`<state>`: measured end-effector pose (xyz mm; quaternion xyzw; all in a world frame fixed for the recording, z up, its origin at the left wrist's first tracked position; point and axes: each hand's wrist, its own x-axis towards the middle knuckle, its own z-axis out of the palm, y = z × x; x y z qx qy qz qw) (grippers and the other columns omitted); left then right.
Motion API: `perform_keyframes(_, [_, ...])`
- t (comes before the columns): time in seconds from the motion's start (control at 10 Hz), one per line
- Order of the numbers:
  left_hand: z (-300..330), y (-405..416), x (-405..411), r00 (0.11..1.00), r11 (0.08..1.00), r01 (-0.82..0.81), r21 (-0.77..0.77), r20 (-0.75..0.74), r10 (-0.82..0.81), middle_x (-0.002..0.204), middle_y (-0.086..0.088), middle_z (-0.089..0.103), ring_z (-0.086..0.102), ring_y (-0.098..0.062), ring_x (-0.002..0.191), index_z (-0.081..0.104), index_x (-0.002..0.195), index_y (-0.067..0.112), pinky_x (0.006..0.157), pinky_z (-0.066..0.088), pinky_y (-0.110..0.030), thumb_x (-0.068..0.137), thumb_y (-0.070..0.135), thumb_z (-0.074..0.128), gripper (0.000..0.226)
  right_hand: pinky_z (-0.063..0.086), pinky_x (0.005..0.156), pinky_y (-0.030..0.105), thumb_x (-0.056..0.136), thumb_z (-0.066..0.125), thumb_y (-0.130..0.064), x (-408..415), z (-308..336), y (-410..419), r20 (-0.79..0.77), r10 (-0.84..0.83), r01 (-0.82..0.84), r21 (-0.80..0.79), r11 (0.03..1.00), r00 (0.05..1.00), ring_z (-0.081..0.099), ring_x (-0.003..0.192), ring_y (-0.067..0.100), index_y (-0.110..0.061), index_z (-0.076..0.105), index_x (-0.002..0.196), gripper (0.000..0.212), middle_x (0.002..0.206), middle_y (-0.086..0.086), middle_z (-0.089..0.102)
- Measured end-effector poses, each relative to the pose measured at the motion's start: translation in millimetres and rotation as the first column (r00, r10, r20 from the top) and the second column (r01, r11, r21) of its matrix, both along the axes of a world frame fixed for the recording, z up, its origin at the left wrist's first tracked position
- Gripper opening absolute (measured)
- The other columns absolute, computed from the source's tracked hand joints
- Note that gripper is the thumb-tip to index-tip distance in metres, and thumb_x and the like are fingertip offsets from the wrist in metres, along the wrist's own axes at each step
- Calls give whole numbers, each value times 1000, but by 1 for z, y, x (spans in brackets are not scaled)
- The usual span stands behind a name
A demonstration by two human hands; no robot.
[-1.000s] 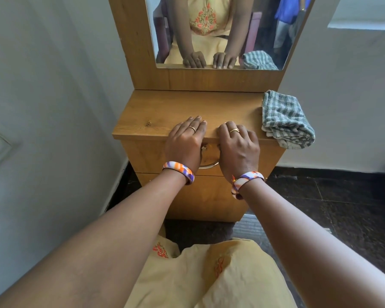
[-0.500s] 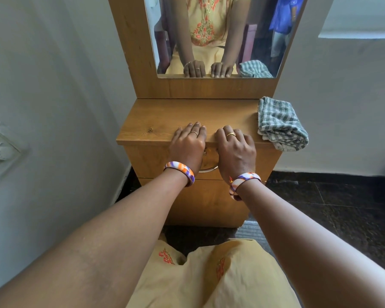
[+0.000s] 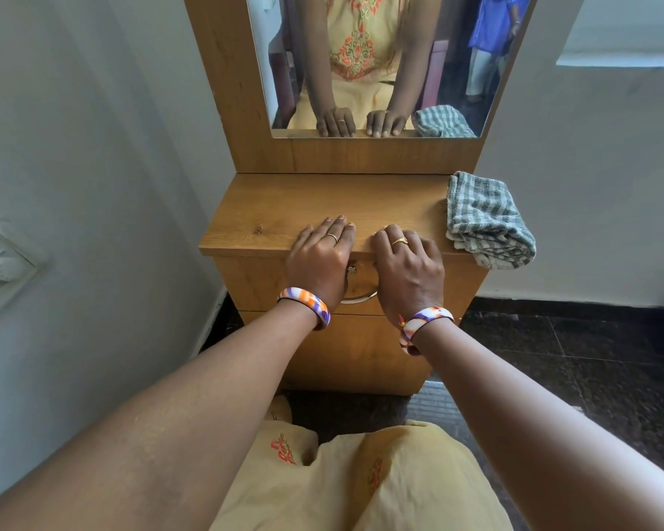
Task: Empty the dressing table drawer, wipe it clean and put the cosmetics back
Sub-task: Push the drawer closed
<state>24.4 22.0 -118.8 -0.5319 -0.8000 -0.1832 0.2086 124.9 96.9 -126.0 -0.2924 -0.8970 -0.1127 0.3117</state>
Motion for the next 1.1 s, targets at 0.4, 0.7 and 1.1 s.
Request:
perform_keyframes(0.4, [19, 9, -11, 1000, 984, -5, -175, -8, 4, 78, -6, 70, 66, -25, 69, 68, 83, 10, 61, 51, -30, 61, 56, 55, 53, 31, 80, 33, 71, 42, -15, 6, -12, 16, 10, 123, -123, 51, 991, 992, 55, 100, 26, -13, 55, 108, 40, 109, 8, 67])
perform_keyframes(0.7, [36, 12, -8, 999, 929, -29, -369, -26, 21, 83, -9, 68, 65, -27, 71, 66, 87, 10, 62, 52, -33, 48, 48, 81, 56, 30, 82, 32, 72, 42, -23, 3, 7, 8, 114, 67, -51, -135, 990, 991, 46, 103, 23, -15, 48, 111, 40, 109, 6, 68])
perform_keyframes(1.1, [126, 10, -6, 953, 427, 250, -869, 298, 48, 140, -13, 40, 40, -28, 129, 46, 129, 11, 98, 47, -38, 87, 35, 54, 49, 32, 109, 44, 92, 50, -11, 16, 125, 18, 737, 491, 127, -604, 786, 465, 17, 144, 31, -6, 13, 149, 68, 158, 15, 7])
